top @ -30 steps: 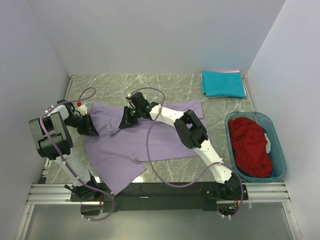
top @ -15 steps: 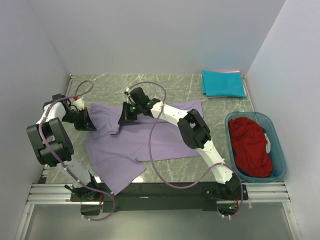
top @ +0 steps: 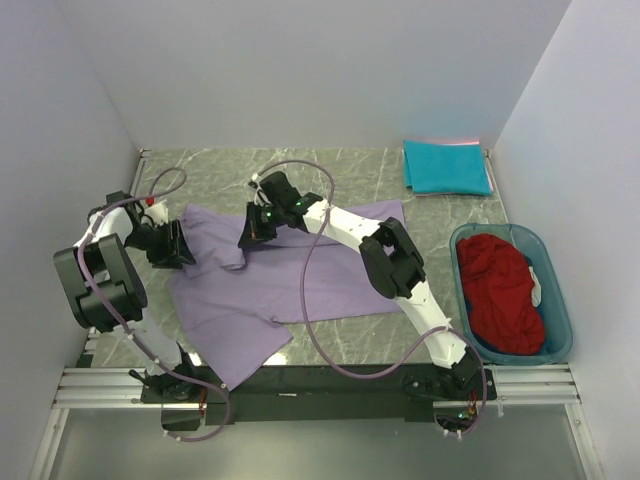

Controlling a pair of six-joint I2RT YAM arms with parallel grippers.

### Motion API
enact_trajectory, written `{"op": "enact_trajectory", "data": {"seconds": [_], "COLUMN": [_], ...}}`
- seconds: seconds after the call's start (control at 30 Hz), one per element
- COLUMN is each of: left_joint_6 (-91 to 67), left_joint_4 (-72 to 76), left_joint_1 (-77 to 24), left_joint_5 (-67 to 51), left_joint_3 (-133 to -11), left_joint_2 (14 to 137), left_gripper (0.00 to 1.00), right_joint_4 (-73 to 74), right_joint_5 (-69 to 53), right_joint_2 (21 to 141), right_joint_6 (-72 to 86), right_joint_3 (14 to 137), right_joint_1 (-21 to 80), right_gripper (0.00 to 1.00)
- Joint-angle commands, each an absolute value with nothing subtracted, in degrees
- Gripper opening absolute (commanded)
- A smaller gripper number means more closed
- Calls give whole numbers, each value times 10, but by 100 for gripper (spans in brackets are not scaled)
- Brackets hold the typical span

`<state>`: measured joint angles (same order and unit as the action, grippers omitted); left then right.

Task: Fold and stack the t-shirts
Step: Fold the tshirt

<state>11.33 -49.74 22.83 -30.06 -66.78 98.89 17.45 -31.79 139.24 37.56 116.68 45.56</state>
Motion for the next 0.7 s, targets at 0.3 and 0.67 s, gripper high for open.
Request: {"op": "enact_trajectory", "data": {"seconds": [0.3, 0.67], "left_joint_6": [102, 105], "left_joint_4": [-447, -518], "left_joint_1": [228, 227], "left_joint_5": [-317, -331], "left_joint_3": [-661, -683], "left_joint_2": [1040, 992], "left_gripper": [47, 1], "right_joint_4": [185, 205], "right_joint_5": [-309, -306], "right_joint_2": [1395, 1395], "right_joint_6": [354, 344], "right_joint_3": [1190, 1208], "right_joint_1": [458, 455], "right_gripper": [0, 0]}}
